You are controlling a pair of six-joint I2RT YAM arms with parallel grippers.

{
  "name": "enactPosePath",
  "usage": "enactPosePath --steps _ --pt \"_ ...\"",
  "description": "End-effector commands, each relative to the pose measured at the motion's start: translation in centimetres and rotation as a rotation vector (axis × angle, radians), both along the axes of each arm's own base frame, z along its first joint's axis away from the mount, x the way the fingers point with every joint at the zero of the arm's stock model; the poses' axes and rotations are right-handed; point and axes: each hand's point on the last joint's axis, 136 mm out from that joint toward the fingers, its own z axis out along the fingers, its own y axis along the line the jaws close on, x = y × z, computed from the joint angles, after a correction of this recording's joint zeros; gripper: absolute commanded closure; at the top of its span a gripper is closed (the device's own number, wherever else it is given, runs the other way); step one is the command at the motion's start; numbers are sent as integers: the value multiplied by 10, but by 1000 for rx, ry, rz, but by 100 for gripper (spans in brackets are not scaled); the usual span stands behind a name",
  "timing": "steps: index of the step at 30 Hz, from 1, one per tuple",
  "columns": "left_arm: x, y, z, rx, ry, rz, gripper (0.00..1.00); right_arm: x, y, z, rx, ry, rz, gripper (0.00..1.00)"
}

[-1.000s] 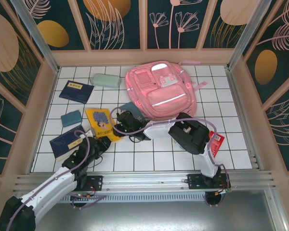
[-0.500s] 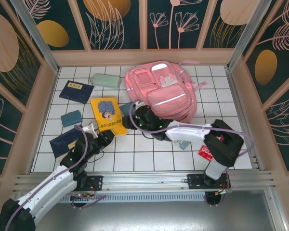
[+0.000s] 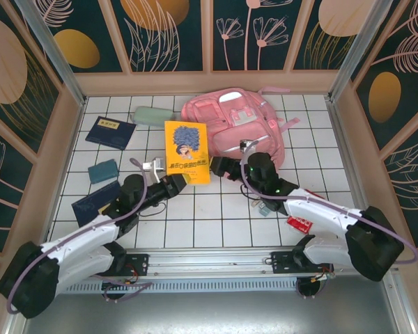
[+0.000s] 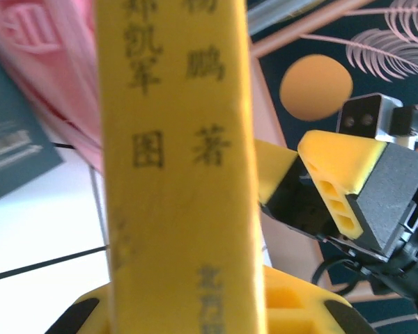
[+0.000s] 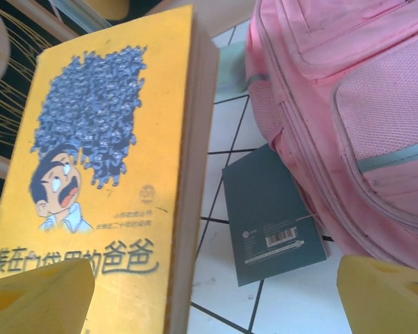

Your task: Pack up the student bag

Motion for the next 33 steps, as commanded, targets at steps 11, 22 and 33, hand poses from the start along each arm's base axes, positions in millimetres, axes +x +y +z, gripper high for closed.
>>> enactPosePath --steps 11,22,33 --pt "-28 -57 79 -183 -250 -306 100 -8 -10 27 260 -13 182 25" --pt "-35 -80 70 -155 -225 -406 100 -19 -6 40 376 -16 350 65" --pt "-15 -94 49 -52 -180 -390 54 -16 -53 42 329 -56 182 100"
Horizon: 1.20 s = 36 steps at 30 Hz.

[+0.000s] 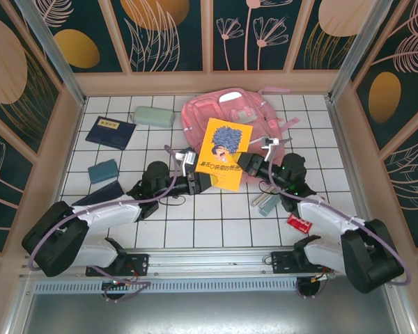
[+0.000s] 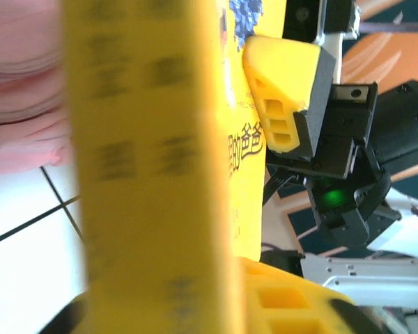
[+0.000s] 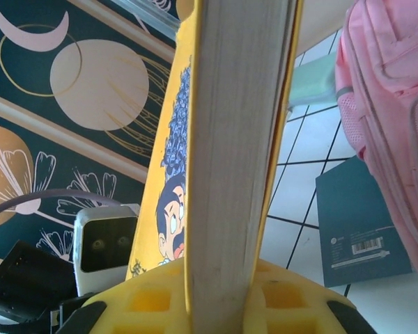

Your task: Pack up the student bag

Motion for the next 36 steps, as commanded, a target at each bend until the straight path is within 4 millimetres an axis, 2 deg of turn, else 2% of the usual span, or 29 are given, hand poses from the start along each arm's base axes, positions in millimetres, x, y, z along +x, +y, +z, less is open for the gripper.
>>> enactPosePath --steps 1,3,9,12,15,16,22,23,29,36 --pt "4 -11 29 -20 -125 -32 41 -8 -16 6 -29 -54 -33 100" --pt "15 -11 24 38 -126 5 33 -6 -33 5 -46 -53 -105 100" --pt "48 -14 7 226 -147 99 30 -1 -98 -5 -126 0 -430 100" --pt "63 -18 -10 345 -158 113 40 -2 -137 -10 -186 39 -624 100" --pt "74 -21 -35 517 -187 117 43 -8 -169 -20 -254 98 -777 100" --pt "80 -26 -28 532 -215 122 43 -10 -176 -21 -273 108 -805 100" --pt "92 -48 -53 704 -305 108 44 -18 -196 -26 -299 146 -894 100" --pt "94 -54 -62 748 -320 97 44 -20 -201 -26 -303 153 -921 100" --pt "98 -92 -89 887 -420 27 43 -31 -218 -11 -320 133 -1002 100" --pt "108 -122 -112 941 -461 -29 41 -37 -220 -4 -340 124 -1005 100"
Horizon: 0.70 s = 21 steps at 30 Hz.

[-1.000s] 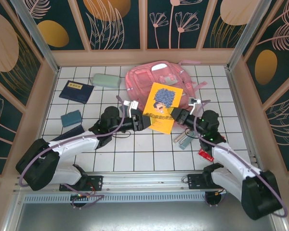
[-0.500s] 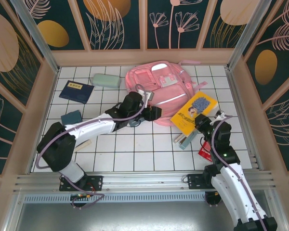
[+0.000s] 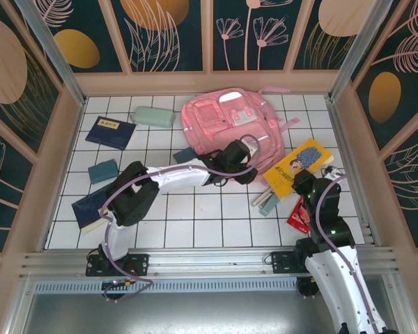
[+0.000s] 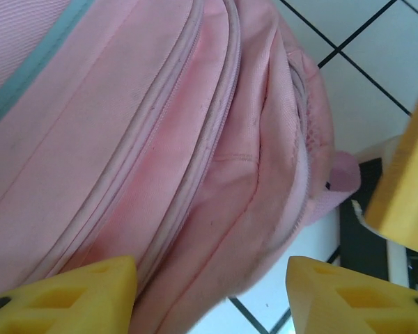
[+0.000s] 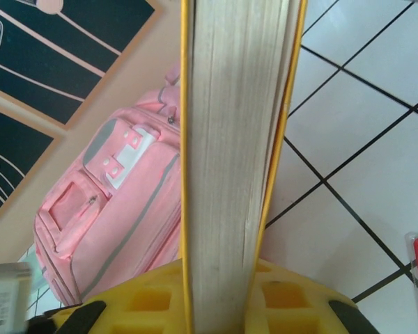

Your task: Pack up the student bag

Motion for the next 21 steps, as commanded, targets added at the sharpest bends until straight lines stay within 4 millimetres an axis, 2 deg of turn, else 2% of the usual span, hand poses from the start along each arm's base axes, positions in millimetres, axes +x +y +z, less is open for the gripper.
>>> enactPosePath --steps 1,8,12,13,15,16,18,21 --pt "8 -3 -4 64 -36 -25 40 -1 -5 31 -10 -84 -20 100" --pt "8 -12 -17 94 -37 -56 43 1 -1 26 5 -83 1 100" --pt "8 -15 -22 114 -41 -62 61 2 1 25 3 -77 10 100" --pt "7 -16 -22 113 -37 -71 60 2 1 26 2 -78 9 100" --pt "1 -20 -19 109 -38 -100 45 1 1 27 0 -80 10 100" --pt "-2 -22 -18 107 -40 -113 40 2 1 27 -1 -81 11 100" --pt "-6 -26 -15 98 -43 -137 40 2 1 27 1 -81 14 100" --pt "-3 -28 -18 109 -48 -130 44 3 3 25 10 -79 20 100"
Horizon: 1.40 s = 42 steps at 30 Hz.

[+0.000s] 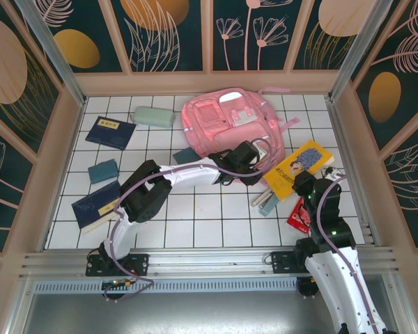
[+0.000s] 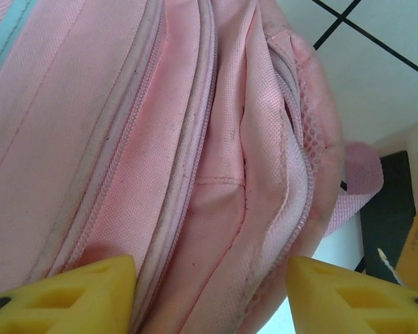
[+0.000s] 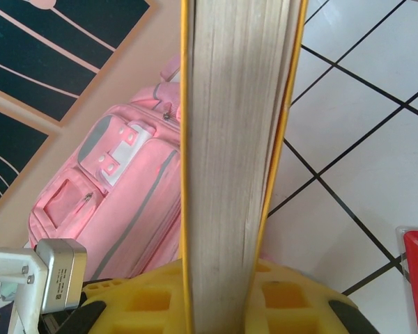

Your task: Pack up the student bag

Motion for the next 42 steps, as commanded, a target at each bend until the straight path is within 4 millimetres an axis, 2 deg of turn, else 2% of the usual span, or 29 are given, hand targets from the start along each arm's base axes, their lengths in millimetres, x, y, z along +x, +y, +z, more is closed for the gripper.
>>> enactPosePath --steps 1,3,5,6,8,14,20,23,25,27,29,34,39,42 --pt "-4 -7 -4 27 0 -32 48 6 3 29 16 -102 16 100" --pt "1 -5 -9 46 -11 -15 60 6 4 28 18 -101 20 100" --pt "4 -3 -8 55 -25 0 79 5 3 29 15 -97 19 100" --pt "6 -2 -4 55 -38 13 89 4 3 29 12 -96 18 100" --pt "14 1 7 50 -71 47 100 4 4 31 13 -99 24 100" --pt "30 9 65 -26 -174 156 100 4 5 34 19 -107 31 100" --pt "31 9 127 -157 -222 187 100 6 11 35 51 -118 54 100" --pt "29 7 149 -199 -234 185 100 8 16 38 68 -134 76 100" --pt "26 2 155 -213 -224 150 100 9 18 38 77 -136 86 100" --pt "21 -3 151 -207 -199 109 100 9 18 37 79 -134 86 100" --pt "14 -7 137 -183 -162 63 100 9 18 35 76 -128 86 100" --pt "0 -14 90 -122 -63 -12 100 8 17 27 69 -104 84 100" --pt "4 -11 49 -36 -36 3 100 6 13 30 50 -103 65 100" --pt "5 -11 31 -3 -23 6 90 3 5 36 22 -110 34 100"
